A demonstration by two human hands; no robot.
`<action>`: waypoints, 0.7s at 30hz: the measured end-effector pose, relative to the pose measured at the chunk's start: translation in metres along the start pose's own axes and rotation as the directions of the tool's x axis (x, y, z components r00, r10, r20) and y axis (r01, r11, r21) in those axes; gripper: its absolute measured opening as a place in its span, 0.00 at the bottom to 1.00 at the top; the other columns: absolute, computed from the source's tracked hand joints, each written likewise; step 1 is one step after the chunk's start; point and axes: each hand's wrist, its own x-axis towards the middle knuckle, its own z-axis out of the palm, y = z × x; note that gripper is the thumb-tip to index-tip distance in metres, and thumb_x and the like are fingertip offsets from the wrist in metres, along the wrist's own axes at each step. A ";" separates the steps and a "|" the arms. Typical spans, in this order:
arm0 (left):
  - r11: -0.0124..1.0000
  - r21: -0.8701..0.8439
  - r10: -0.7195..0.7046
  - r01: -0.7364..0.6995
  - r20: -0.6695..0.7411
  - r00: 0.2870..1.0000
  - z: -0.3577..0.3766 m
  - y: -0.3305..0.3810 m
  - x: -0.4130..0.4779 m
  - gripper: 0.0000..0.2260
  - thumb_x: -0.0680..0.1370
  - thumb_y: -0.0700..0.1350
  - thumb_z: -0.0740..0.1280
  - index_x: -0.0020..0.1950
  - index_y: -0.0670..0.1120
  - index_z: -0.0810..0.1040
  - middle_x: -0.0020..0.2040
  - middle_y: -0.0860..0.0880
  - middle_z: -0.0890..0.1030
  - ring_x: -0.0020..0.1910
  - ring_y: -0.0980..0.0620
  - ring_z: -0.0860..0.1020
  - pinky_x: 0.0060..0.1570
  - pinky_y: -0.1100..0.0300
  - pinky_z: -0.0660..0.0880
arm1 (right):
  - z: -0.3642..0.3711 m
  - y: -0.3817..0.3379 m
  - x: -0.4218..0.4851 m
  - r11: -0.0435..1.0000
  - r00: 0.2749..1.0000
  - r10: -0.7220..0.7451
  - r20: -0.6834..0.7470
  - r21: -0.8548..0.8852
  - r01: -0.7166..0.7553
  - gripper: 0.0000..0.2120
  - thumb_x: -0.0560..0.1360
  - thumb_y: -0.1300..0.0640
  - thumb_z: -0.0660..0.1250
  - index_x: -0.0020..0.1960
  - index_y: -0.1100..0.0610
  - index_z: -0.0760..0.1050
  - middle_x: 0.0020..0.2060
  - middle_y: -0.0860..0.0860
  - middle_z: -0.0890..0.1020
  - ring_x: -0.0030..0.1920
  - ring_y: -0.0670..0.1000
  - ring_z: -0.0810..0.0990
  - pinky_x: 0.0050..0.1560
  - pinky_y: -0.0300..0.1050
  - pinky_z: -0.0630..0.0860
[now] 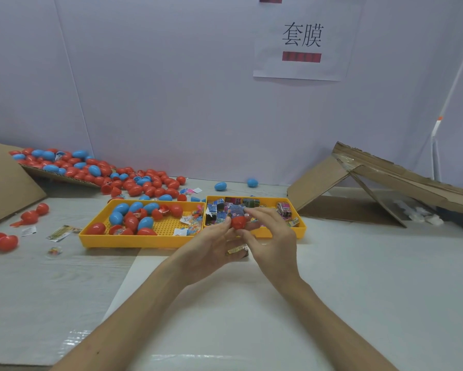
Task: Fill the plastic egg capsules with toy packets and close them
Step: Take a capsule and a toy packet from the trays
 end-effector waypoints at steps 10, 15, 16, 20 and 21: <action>1.000 0.021 -0.009 0.010 -0.009 1.000 0.000 0.000 0.003 0.22 0.85 0.60 0.54 0.73 0.52 0.75 0.73 0.46 0.75 0.73 0.41 0.72 0.76 0.34 0.59 | 0.000 -0.001 -0.001 0.998 0.998 -0.051 0.026 -0.041 0.052 0.18 0.69 0.64 0.78 0.58 0.55 0.83 0.52 0.42 0.82 0.55 0.46 0.82 0.55 0.56 0.79; 0.999 0.054 0.007 -0.006 -0.019 1.000 0.000 -0.003 0.004 0.23 0.84 0.62 0.58 0.73 0.52 0.75 0.73 0.47 0.75 0.73 0.42 0.72 0.75 0.35 0.61 | -0.002 0.002 -0.003 0.997 0.998 -0.063 0.018 -0.051 0.064 0.18 0.68 0.66 0.79 0.56 0.57 0.84 0.51 0.47 0.85 0.53 0.46 0.83 0.56 0.51 0.79; 0.999 0.052 0.007 -0.006 -0.019 1.000 0.000 -0.003 0.003 0.23 0.83 0.63 0.58 0.73 0.52 0.75 0.73 0.47 0.75 0.73 0.43 0.72 0.75 0.35 0.62 | -0.002 0.002 -0.003 0.996 0.998 -0.064 0.017 -0.056 0.065 0.18 0.68 0.66 0.79 0.56 0.57 0.84 0.50 0.47 0.86 0.53 0.46 0.83 0.56 0.50 0.78; 0.999 0.042 -0.006 0.007 -0.031 1.000 -0.002 -0.005 0.004 0.25 0.83 0.63 0.61 0.72 0.48 0.76 0.71 0.43 0.77 0.72 0.43 0.74 0.75 0.34 0.62 | -0.002 0.002 -0.004 0.997 0.999 -0.053 0.008 -0.056 0.054 0.18 0.67 0.67 0.79 0.57 0.58 0.85 0.51 0.47 0.86 0.54 0.40 0.80 0.56 0.45 0.77; 0.999 0.039 -0.010 0.012 -0.036 0.999 -0.002 -0.005 0.005 0.25 0.82 0.63 0.62 0.71 0.48 0.76 0.71 0.43 0.77 0.71 0.43 0.74 0.75 0.34 0.62 | -0.002 0.001 -0.004 0.998 0.999 -0.049 0.010 -0.048 0.050 0.18 0.67 0.66 0.79 0.57 0.58 0.85 0.51 0.48 0.86 0.53 0.40 0.80 0.56 0.45 0.77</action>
